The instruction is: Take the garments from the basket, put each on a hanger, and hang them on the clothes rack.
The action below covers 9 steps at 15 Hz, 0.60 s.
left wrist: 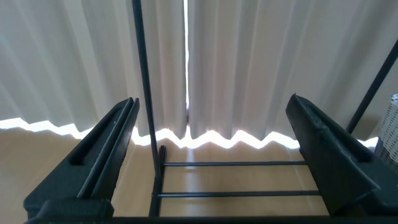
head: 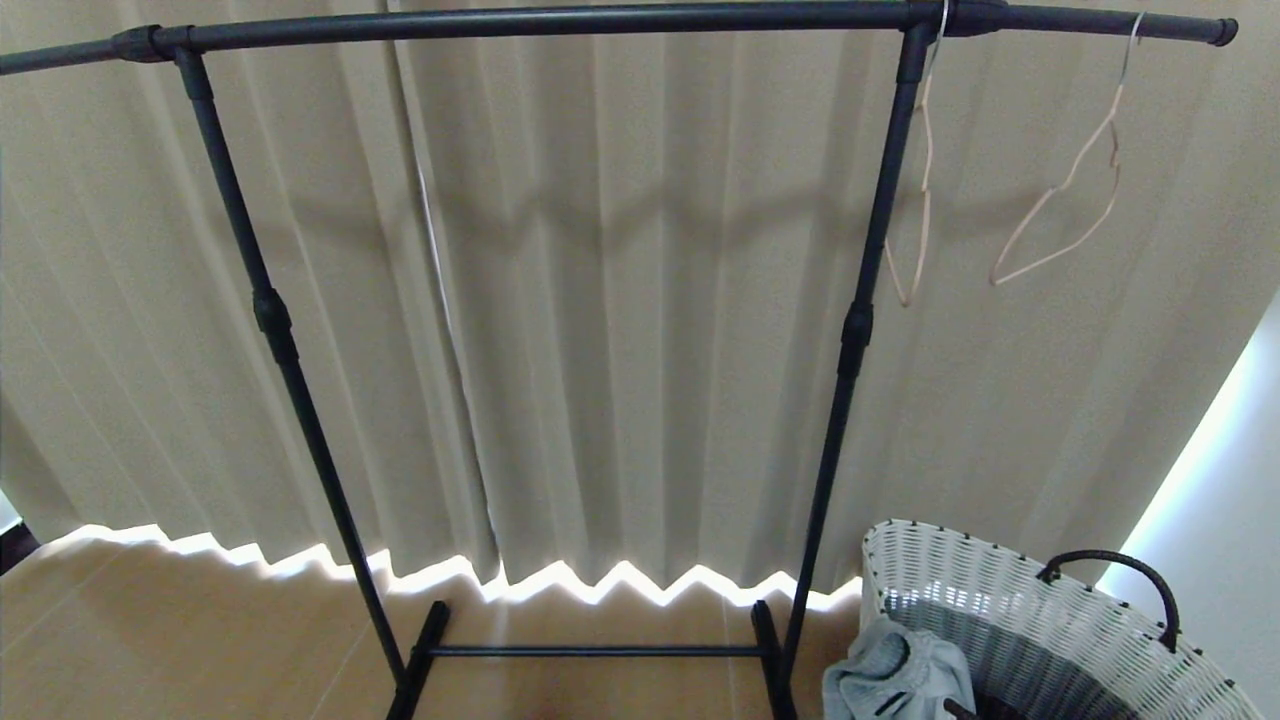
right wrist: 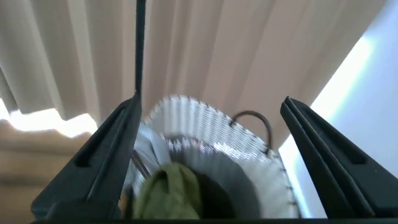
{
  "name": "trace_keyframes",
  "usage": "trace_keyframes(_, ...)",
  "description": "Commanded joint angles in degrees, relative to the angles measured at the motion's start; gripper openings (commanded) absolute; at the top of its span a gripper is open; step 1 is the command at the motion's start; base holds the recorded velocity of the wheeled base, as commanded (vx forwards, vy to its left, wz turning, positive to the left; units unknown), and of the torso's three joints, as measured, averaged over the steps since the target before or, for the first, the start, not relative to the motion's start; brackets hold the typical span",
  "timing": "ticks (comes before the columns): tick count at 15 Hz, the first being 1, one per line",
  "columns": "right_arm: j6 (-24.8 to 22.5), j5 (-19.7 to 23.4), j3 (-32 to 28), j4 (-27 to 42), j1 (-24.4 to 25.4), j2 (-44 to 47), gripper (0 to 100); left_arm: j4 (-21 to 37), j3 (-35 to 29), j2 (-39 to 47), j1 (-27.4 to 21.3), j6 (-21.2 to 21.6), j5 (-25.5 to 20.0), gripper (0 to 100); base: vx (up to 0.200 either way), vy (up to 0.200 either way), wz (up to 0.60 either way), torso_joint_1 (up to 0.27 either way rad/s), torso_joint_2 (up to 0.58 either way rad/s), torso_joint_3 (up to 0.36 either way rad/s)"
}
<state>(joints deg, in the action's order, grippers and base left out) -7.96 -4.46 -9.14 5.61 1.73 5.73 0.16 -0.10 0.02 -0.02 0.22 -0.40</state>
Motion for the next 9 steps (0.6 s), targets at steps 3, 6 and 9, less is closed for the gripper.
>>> trace_keyframes(3,-10.6,-3.4,-9.1,2.7,0.7,34.3,100,0.0,0.0,0.0,0.0,0.0,0.1,100,0.0,0.0,0.0,0.0,0.0,0.0)
trace_keyframes(6,-13.8,-4.3,-8.0,1.5,-1.2,50.1,100,0.0,0.0,0.0,-0.1,0.0,0.0,100,0.0,0.0,0.0,0.0,0.0,0.0)
trace_keyframes(9,-16.3,-4.2,-5.7,0.8,-1.7,58.2,100,0.0,0.0,0.0,0.0,0.0,0.0,100,0.0,0.0,0.0,0.0,0.0,0.0)
